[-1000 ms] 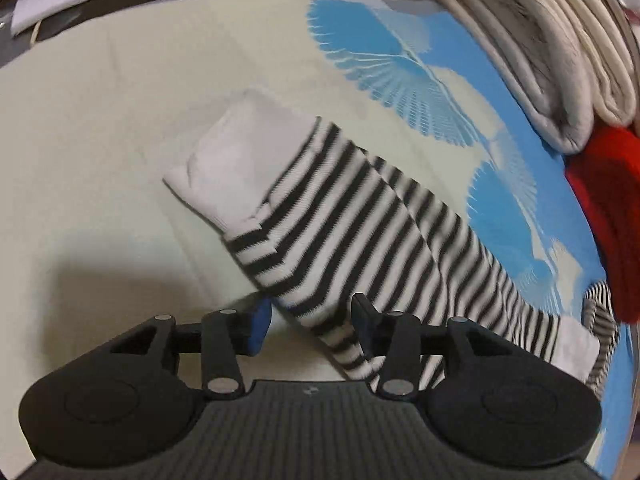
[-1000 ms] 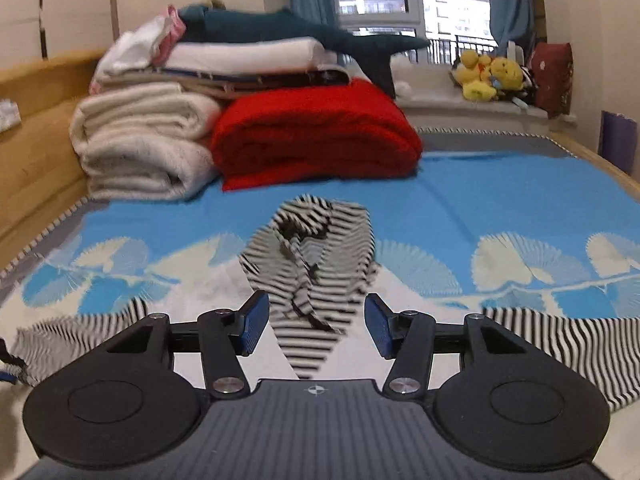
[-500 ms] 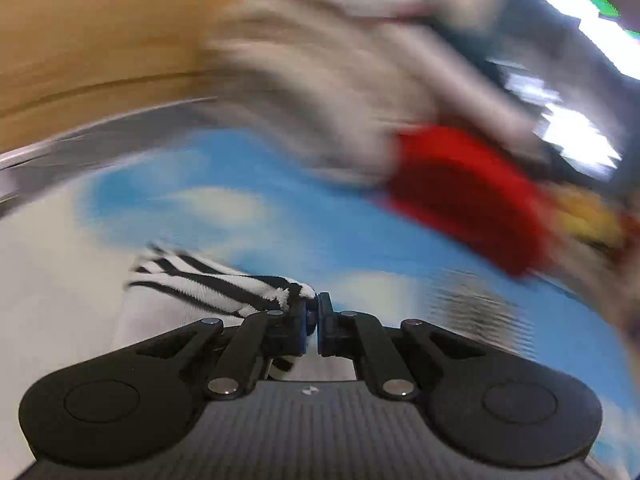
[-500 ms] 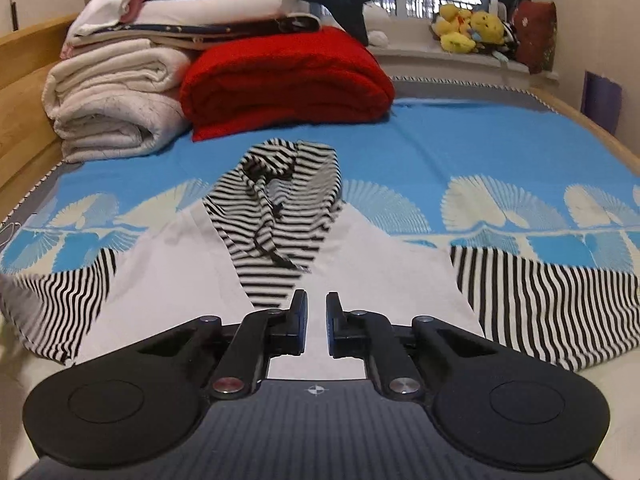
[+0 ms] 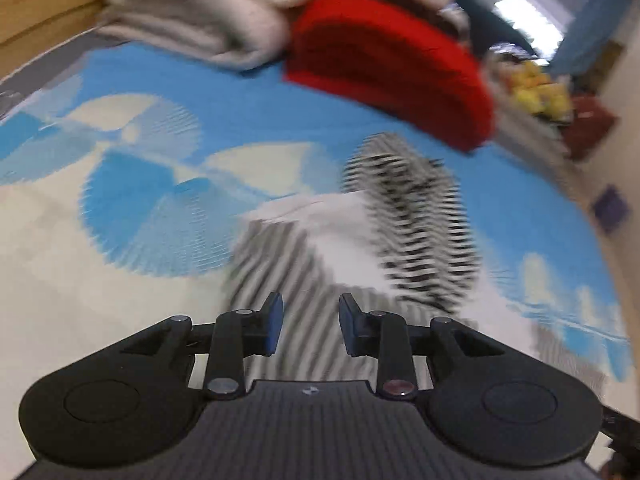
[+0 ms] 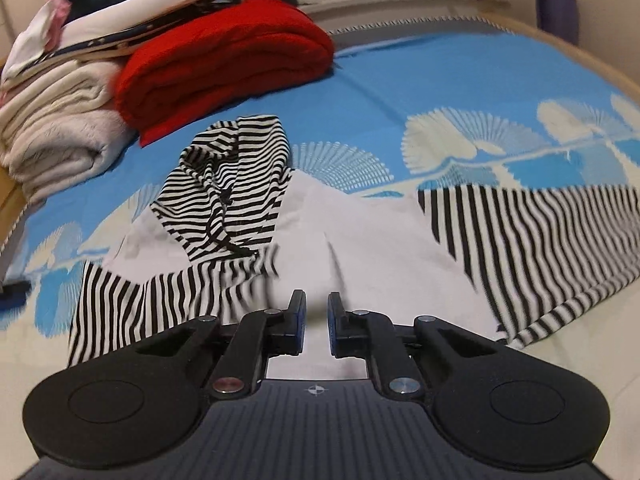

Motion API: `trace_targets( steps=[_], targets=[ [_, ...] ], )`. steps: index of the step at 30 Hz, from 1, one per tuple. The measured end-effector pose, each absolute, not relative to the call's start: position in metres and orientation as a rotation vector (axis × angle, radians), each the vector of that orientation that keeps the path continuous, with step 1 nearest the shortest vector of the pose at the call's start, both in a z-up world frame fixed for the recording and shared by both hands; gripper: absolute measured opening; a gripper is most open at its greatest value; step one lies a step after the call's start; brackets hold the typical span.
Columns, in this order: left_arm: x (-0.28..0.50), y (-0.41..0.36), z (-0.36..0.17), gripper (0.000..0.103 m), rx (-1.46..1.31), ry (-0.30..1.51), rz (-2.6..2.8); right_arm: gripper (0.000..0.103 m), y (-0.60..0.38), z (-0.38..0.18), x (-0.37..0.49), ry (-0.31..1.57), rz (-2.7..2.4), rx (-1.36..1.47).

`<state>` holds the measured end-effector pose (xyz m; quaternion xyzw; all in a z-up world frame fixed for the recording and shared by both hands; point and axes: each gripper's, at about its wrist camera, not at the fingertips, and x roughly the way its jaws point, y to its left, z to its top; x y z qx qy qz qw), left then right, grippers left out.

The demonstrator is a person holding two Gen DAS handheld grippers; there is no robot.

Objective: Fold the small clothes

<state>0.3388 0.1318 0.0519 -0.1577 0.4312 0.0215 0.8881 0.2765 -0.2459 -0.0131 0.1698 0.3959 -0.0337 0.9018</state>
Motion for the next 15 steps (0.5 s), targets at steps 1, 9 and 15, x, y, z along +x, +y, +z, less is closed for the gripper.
trace_targets(
  steps=[1,9,15],
  targets=[
    [0.341,0.139,0.05,0.033,-0.344,0.908,0.064,0.011,-0.246,-0.017,0.281,0.828,-0.066,0.378],
    [0.345,0.153,0.044,0.033,-0.407,0.951,0.076,0.039,-0.255,-0.068,0.312,0.962,-0.126,0.624],
    [0.355,0.143,0.037,0.033,-0.387,0.969,0.064,0.039,-0.266,-0.106,0.334,1.018,-0.154,0.843]
  ],
)
